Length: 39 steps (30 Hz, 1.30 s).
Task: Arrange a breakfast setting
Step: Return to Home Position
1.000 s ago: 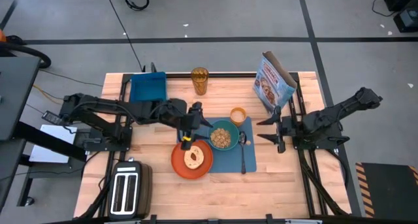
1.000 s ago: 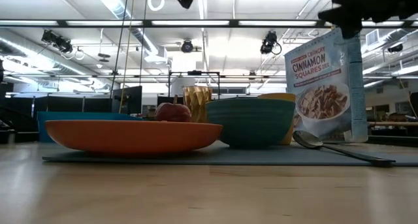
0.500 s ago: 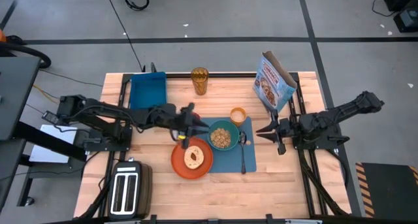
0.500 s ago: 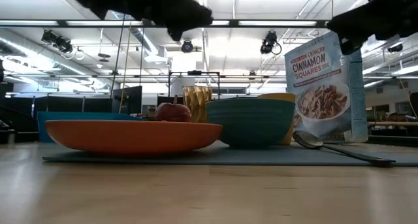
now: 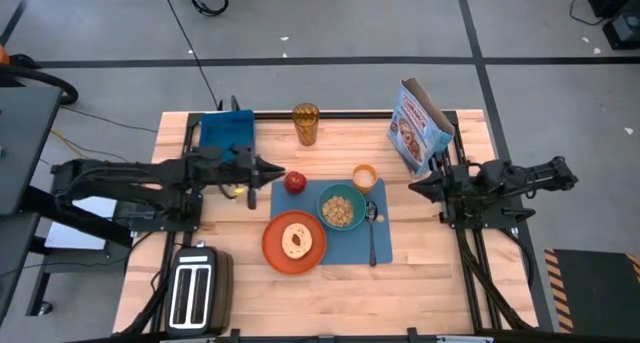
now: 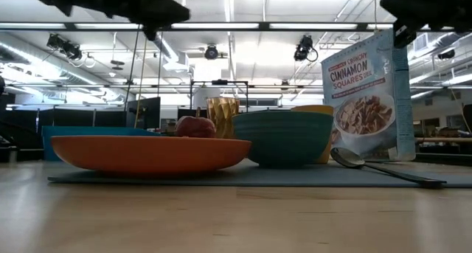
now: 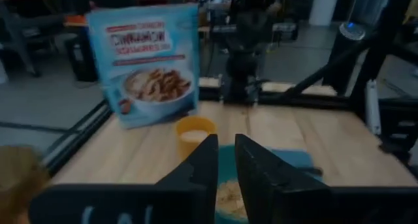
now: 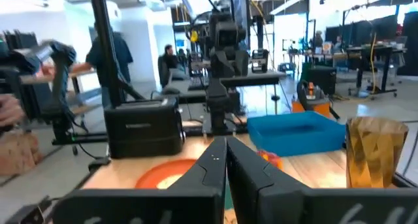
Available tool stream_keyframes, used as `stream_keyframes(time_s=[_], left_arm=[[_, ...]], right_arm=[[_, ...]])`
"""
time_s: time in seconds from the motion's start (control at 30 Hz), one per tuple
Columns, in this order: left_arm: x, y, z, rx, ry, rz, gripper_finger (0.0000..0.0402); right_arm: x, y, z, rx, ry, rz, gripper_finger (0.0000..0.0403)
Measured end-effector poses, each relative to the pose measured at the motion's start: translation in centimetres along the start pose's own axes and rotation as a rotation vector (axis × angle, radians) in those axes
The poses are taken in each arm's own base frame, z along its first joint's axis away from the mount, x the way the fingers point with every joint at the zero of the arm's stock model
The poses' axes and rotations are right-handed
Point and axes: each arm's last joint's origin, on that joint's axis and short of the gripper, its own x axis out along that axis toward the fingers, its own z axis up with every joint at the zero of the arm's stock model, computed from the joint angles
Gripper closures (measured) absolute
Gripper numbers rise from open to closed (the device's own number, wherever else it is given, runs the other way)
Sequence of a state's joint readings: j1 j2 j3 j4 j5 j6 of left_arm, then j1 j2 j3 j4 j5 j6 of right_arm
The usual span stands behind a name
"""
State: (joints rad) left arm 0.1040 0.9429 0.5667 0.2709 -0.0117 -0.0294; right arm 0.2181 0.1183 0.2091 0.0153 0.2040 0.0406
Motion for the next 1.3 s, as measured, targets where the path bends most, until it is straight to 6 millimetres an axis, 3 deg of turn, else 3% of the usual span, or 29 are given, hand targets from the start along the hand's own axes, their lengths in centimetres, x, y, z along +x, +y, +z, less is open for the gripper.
stream_keyframes(time_s=[0.3, 0.67, 0.87, 0.97, 1.17, 1.3], left_arm=[[-5.1, 0.0, 1.9, 0.084, -0.106, 0.017, 0.0365], [-6.9, 0.5, -7.7, -0.039, -0.183, 0.054, 0.0379], [-8.8, 0.7, -7.9, -0.047, -0.193, 0.112, 0.0379], [-9.8, 0.7, -7.8, -0.029, -0.174, 0.116, 0.0379], [-10.2, 0.8, -10.8, -0.051, -0.200, 0.113, 0.0379], [-10.3, 0.8, -11.2, -0.081, -0.171, 0.104, 0.0379]], right_arm=[[-1.1, 0.3, 1.8, 0.041, -0.056, 0.161, 0.0394], [-0.5, 0.4, -1.2, 0.038, 0.052, 0.178, 0.0396], [-1.0, 0.3, 0.4, 0.063, 0.075, 0.174, 0.0394], [-1.0, 0.3, 0.3, 0.059, 0.082, 0.173, 0.0395], [-0.1, 0.4, -3.4, 0.122, 0.097, 0.167, 0.0395], [0.1, 0.4, -5.6, 0.191, 0.129, 0.188, 0.0395]])
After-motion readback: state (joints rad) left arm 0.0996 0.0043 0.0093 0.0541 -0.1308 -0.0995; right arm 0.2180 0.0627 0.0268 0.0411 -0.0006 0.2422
